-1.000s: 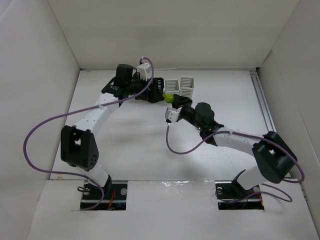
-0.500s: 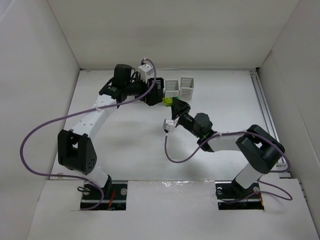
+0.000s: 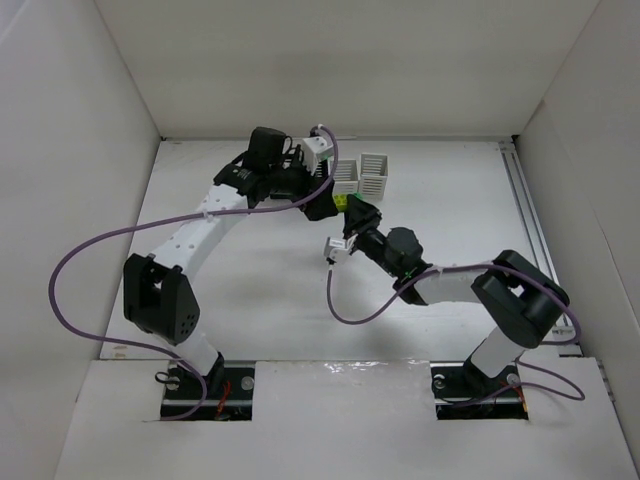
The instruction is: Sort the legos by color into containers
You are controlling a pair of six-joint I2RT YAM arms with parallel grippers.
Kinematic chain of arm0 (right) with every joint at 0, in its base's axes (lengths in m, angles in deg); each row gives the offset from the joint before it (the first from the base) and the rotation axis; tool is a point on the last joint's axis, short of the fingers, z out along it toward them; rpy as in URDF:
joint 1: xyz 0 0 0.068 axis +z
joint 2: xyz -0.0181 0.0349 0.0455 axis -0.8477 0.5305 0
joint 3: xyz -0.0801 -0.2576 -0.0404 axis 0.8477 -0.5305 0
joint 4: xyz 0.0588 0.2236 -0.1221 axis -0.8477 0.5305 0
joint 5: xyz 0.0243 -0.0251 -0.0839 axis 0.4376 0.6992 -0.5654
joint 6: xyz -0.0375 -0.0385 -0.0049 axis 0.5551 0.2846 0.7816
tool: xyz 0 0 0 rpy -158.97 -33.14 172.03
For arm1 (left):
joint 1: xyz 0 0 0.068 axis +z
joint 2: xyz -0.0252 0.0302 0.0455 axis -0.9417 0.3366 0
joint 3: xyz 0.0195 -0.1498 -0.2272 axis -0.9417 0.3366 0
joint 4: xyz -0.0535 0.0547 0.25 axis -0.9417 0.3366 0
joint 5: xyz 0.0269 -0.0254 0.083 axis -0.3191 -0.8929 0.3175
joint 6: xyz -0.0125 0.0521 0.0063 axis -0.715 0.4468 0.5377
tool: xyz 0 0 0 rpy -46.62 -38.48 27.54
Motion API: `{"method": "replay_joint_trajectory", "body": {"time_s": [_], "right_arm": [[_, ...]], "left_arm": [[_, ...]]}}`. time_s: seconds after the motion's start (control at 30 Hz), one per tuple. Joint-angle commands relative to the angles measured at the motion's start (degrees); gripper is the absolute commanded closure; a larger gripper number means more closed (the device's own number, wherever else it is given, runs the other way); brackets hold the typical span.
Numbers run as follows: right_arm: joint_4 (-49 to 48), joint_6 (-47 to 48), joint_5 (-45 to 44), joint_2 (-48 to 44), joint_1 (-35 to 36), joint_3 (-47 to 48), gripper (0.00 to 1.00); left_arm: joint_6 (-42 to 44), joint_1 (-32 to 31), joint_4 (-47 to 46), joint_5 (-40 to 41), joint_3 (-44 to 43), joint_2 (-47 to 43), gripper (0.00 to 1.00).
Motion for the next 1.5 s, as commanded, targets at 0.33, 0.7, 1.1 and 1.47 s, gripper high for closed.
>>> {"method": "replay_joint_trajectory", "body": {"time_s": [0.33,0.7,1.1,1.47], "right_arm": [[-1.77,0.1,-2.3,-2.39,2.23,2.33,1.0],[1.4,-2.18,-2.91,-2.92,2.76,2.86,1.0],[1.92,-3.24,-3.44,-2.92,2.76,3.91,1.0],[1.92,-6.57,-4.13,-4.59,3.29,3.39,0.85]], "left_arm": [[1.86,-1.94,-0.58,4.15,-3.54,2.13,0.12],[1.77,-1.94,-2.85,3.62,-2.39,2.65,0.3],[1.77,-2.47,-2.33,2.48,-1.87,2.65,0.38],[0.02,-3.0,-5.32,2.48,-1.34,3.18,0.95]]}}
